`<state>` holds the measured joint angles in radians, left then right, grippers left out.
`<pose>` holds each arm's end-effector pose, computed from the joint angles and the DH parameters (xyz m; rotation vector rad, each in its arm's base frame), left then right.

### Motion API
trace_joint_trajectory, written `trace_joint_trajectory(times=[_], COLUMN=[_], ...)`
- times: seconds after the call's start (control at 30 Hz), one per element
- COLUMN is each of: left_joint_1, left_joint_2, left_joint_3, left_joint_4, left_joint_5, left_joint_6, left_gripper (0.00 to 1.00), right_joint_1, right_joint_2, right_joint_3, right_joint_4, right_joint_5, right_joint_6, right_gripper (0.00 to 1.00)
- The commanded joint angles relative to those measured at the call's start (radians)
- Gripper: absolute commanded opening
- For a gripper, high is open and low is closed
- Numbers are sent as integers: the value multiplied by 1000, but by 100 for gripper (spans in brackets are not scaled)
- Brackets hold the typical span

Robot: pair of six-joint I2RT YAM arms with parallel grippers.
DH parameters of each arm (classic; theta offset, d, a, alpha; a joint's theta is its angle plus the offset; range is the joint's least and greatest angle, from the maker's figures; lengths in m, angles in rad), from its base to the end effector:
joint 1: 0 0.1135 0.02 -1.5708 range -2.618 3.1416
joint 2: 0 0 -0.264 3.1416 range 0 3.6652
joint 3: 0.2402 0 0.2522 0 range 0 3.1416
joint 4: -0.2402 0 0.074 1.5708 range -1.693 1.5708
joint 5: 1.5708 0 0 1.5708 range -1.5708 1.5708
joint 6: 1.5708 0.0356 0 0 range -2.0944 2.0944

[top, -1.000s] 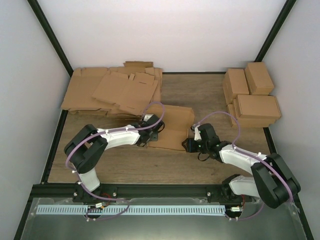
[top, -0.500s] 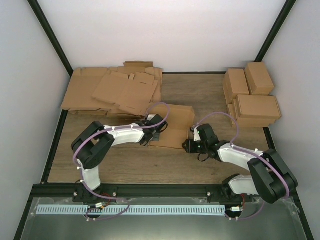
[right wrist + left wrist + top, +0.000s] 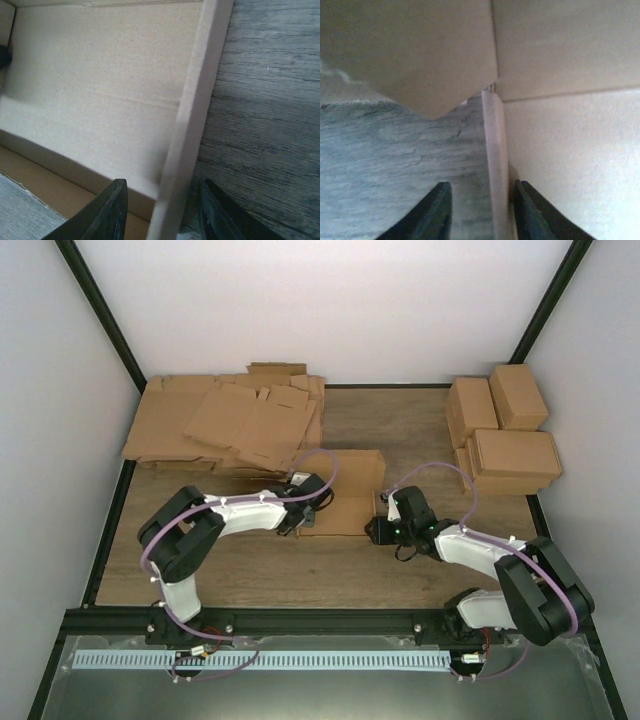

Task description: Fold the paper box

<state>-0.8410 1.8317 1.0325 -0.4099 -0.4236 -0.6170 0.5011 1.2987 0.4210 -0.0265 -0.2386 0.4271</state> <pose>0.2373 -0.2433 0.1352 0.1885 2.5883 0.1000 0.1879 0.1125 0.1323 -0.2014 2.5620 0.6731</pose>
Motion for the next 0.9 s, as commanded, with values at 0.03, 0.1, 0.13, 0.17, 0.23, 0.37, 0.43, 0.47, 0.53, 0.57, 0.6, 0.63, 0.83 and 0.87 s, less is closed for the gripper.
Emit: trace_joint_trajectory(times=[0.03, 0.1, 0.13, 0.17, 0.23, 0.37, 0.43, 0.47, 0.53, 0.57, 0.6, 0.63, 0.83, 0.87], left_joint_1=[-23, -25, -26, -22, -2, 61, 103, 125, 175, 200, 222, 241, 294, 295], left_joint_2=[-107, -162, -194, -223, -271, -357, -401, -424, -463, -477, -480, -479, -429, -418], left_joint_3=[-60, -87, -98, -107, -110, -104, -99, -97, -92, -83, -71, -54, 35, 45], left_joint_4=[-23, -18, -13, -10, -18, -44, -50, -47, -33, -29, -29, -32, -20, -15], left_joint_5=[41, 58, 69, 83, 138, 200, 229, 248, 295, 317, 336, 354, 426, 438], left_joint_6=[-12, -25, -26, -24, -11, 24, 46, 58, 84, 95, 108, 119, 178, 184], left_gripper=[55, 67, 72, 76, 78, 79, 79, 79, 79, 79, 79, 79, 78, 77], right_joint_1=[8, 8, 8, 8, 8, 1, -16, -28, -56, -73, -87, -100, -117, -117], right_joint_2=[-51, -83, -98, -111, -137, -169, -178, -178, -174, -166, -155, -145, -53, -36], right_joint_3=[40, 39, 42, 47, 69, 143, 187, 209, 256, 277, 301, 325, 446, 460], right_joint_4=[-40, -59, -69, -79, -115, -198, -224, -232, -241, -244, -246, -247, -262, -262], right_joint_5=[22, 35, 33, 35, 65, 130, 138, 140, 137, 131, 130, 127, 168, 165], right_joint_6=[-15, -15, -17, -22, -30, -54, -65, -69, -82, -91, -98, -106, -171, -180], right_gripper=[43, 47, 49, 51, 58, 66, 68, 69, 69, 69, 69, 69, 70, 70])
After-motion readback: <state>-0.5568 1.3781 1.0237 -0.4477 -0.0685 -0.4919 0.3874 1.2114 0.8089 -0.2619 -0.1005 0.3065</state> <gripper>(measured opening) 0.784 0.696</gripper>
